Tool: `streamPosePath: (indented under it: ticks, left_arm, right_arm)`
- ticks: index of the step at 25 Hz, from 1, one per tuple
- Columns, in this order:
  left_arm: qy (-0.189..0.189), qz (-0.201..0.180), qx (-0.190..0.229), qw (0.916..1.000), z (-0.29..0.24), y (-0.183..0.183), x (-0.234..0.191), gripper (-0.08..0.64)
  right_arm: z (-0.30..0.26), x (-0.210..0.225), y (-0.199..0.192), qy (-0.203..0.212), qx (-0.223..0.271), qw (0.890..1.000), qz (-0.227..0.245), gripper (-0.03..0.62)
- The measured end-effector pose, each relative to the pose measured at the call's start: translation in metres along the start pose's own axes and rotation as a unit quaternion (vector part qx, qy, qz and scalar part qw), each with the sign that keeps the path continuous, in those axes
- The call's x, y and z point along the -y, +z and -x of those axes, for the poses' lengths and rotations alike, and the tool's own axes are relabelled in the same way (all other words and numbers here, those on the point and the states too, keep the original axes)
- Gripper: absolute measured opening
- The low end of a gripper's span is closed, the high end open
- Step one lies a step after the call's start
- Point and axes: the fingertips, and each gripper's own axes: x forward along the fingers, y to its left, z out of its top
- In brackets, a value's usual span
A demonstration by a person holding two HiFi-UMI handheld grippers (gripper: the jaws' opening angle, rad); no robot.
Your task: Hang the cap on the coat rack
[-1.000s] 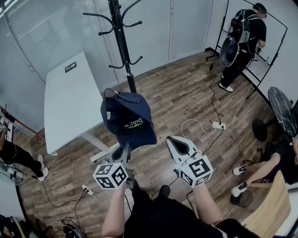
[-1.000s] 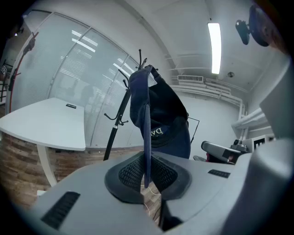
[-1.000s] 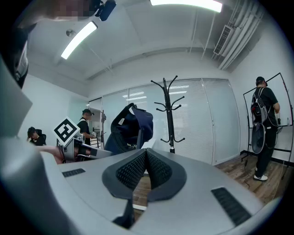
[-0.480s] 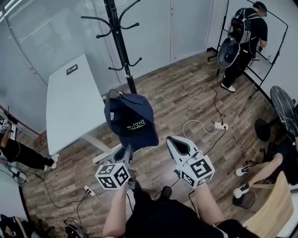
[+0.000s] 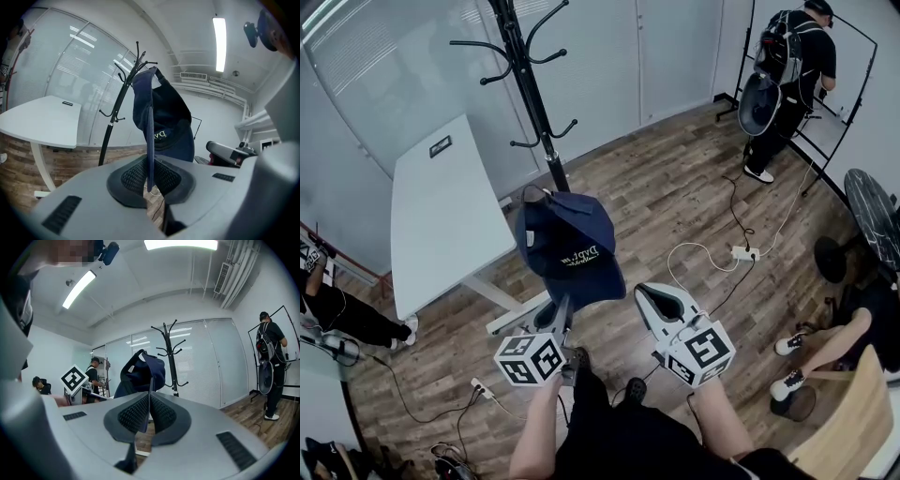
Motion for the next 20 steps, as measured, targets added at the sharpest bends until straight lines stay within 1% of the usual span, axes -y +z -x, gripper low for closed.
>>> streamPosePath:
  ticks: [4, 8, 15, 20]
  left_arm:
    - [0.011, -0.014, -0.008, 0.9998, -0.005, 0.001, -0.005, 0.029]
    - [0.009, -0.02, -0.01, 0.9997, -0.013, 0.008, -0.011, 0.029]
    - [0.002, -0.025, 0.001, 0.9997, -0.057, 0.042, -0.032, 0.029]
    - [-0.008, -0.037, 0.005, 0.9993, -0.096, 0.071, -0.04, 0.029]
  right_arm:
    - [-0.005, 0.005, -0.003, -0.002, 0.0, 1.0, -0.006, 0.032]
    - [-0.021, 0.009, -0.003, 0.001, -0.001, 1.0, -0.012, 0.032]
    - [-0.064, 0.031, 0.01, 0.007, -0.001, 1.0, 0.003, 0.032]
    - [-0.098, 0.056, 0.033, 0.0, 0.006, 1.0, 0.025, 0.032]
